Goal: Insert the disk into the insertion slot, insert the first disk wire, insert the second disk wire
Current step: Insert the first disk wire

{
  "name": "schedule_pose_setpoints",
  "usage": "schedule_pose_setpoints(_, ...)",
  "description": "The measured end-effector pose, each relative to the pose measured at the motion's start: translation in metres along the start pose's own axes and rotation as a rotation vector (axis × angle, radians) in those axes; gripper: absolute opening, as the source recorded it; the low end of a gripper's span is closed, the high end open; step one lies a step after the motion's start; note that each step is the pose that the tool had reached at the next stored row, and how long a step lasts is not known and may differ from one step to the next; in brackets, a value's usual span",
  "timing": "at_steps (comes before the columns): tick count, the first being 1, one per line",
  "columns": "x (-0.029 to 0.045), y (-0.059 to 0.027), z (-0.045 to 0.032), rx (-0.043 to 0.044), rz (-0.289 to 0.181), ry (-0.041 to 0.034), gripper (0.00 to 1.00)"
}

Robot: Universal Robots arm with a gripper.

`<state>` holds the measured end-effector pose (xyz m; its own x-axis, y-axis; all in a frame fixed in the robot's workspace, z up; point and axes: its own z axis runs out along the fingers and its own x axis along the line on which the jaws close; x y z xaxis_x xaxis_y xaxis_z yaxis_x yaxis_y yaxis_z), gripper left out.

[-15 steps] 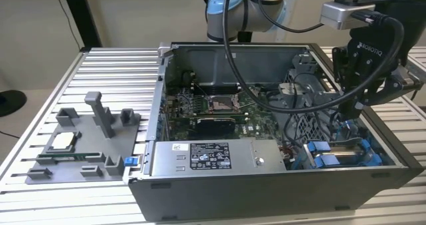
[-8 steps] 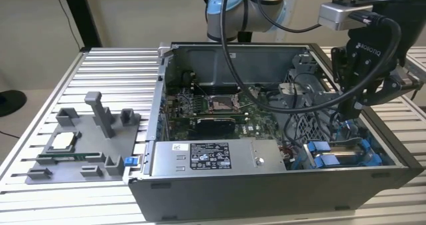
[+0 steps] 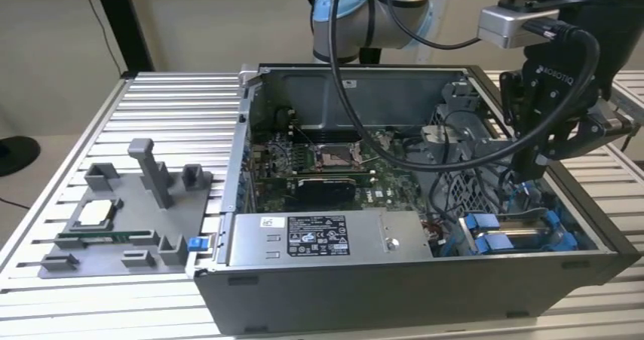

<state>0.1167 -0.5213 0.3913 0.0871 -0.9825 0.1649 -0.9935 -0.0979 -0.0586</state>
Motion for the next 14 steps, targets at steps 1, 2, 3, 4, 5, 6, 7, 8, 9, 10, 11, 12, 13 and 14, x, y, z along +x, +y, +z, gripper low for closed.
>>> schedule_pose_setpoints(1, 0.0000, 0.0002, 0.0000, 0.0018, 0.000, 0.0002, 1.00)
schedule_pose_setpoints(2, -0.0001, 0.0003, 0.0000, 0.0027, 0.000, 0.0002, 1.00)
schedule_pose_setpoints(3, -0.0001, 0.0005, 0.0000, 0.0033, 0.000, 0.0003, 1.00)
schedule_pose_setpoints(4, -0.0001, 0.0006, 0.0000, 0.0036, 0.000, 0.0002, 1.00)
schedule_pose_setpoints(5, -0.0001, 0.0007, 0.0000, 0.0037, 0.000, 0.0003, 1.00)
schedule_pose_setpoints(6, -0.0001, 0.0008, -0.0001, 0.0038, 0.000, 0.0004, 1.00)
schedule_pose_setpoints(7, -0.0002, 0.0008, 0.0000, 0.0039, 0.000, 0.0003, 1.00)
schedule_pose_setpoints(8, -0.0002, 0.0008, 0.0000, 0.0039, 0.000, 0.0003, 1.00)
schedule_pose_setpoints(9, -0.0002, 0.0008, 0.0000, 0.0039, 0.000, 0.0003, 1.00)
schedule_pose_setpoints(10, -0.0001, 0.0009, 0.0000, 0.0039, 0.000, 0.0004, 0.00)
schedule_pose_setpoints(11, -0.0002, 0.0009, 0.0000, 0.0039, 0.000, 0.0003, 0.00)
schedule_pose_setpoints(12, -0.0002, 0.0009, 0.0000, 0.0039, 0.000, 0.0003, 0.00)
schedule_pose_setpoints(13, -0.0002, 0.0009, 0.0000, 0.0040, 0.000, 0.0003, 0.00)
schedule_pose_setpoints(14, -0.0002, 0.0009, 0.0000, 0.0039, 0.000, 0.0003, 0.00)
